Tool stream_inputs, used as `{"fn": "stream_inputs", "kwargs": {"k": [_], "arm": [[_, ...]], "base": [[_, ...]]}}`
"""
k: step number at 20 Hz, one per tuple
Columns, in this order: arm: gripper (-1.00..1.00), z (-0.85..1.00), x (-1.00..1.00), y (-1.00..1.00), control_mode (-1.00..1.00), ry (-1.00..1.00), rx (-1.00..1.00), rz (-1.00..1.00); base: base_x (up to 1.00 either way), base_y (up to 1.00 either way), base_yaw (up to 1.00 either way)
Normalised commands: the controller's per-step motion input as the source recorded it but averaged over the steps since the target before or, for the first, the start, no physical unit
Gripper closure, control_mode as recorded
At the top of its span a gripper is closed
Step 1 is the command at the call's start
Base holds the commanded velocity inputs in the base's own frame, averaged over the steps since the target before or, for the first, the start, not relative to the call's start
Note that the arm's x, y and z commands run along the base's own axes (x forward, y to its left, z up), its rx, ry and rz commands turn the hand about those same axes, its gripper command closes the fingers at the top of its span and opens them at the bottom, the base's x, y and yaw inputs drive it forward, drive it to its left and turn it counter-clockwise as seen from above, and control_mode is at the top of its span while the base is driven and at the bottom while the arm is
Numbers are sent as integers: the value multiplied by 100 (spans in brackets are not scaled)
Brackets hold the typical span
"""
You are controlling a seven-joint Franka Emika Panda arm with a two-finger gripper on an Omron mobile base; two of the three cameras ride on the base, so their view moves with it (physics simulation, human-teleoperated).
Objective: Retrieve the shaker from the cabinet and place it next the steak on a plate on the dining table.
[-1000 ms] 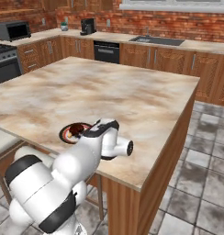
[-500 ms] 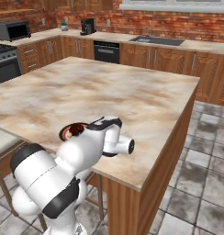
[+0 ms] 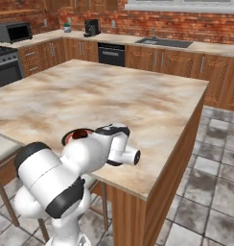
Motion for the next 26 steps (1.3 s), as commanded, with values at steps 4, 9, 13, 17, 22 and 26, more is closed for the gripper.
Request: {"fn": "stream_inputs", "kwargs": {"k": [4,9,13,17,22,26], "arm": [[100,-17,12,0,-100,0,0,2],[100,-18,16,0,-100,0,0,1],[100,-16,21,0,-100,-1,0,0],[100,-12,18,0,-100,-6,0,0],[100,-6,23,0,-100,-5,0,0],[100,-17,31,0,-100,0,0,0]], "base": [[0,0,0],[0,0,0],[0,0,0],[0,0,0],[0,0,0],[0,0,0]]}}
